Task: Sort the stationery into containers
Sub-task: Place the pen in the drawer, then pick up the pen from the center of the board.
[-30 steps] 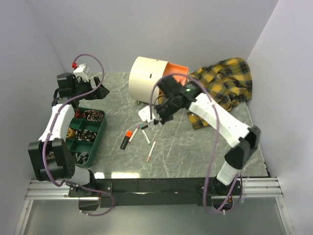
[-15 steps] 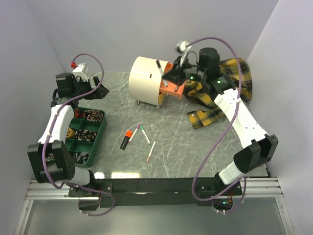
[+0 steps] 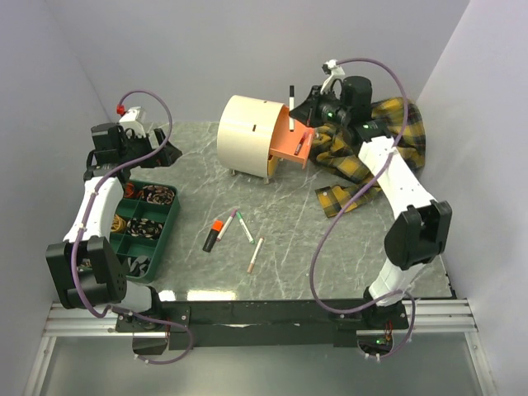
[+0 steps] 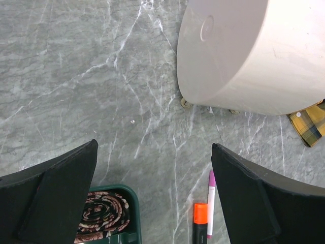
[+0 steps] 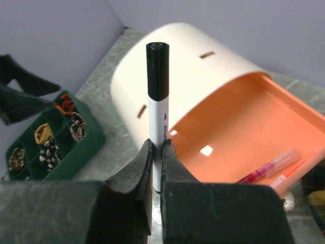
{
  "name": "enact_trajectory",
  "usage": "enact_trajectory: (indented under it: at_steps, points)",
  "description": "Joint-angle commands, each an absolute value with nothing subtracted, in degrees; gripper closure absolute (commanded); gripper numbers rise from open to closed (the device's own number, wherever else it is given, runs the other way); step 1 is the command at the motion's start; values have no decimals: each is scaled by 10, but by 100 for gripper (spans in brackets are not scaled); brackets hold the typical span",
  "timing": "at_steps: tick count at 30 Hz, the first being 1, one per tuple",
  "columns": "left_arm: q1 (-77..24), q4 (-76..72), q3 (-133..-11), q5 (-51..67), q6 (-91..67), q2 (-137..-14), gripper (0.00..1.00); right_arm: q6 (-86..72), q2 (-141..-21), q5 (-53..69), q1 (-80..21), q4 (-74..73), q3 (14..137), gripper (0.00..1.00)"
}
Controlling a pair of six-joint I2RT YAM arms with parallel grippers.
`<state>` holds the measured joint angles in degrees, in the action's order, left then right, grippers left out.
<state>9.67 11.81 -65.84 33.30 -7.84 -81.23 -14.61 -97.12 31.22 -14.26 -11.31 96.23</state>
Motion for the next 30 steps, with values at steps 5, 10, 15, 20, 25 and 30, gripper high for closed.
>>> enact_trajectory:
  at_steps: [5,10,15,20,25,30]
  points:
    - [101,101,-657,343,-78,-803,1,-132,-1024,233,-145,-116,1014,100]
    - [101,101,-655,343,-79,-805,1,-131,-1037,236,-146,-117,1011,83]
    - [104,100,-657,346,-78,-808,1,-127,-1019,252,-145,-118,1007,54]
    - [108,92,-663,356,-86,-810,1,-110,-969,332,-152,-100,977,49]
    - [108,91,-671,358,-80,-809,1,146,-910,473,-208,-202,927,50]
    - [108,92,-666,364,-80,-798,1,556,-855,418,-359,-357,820,59]
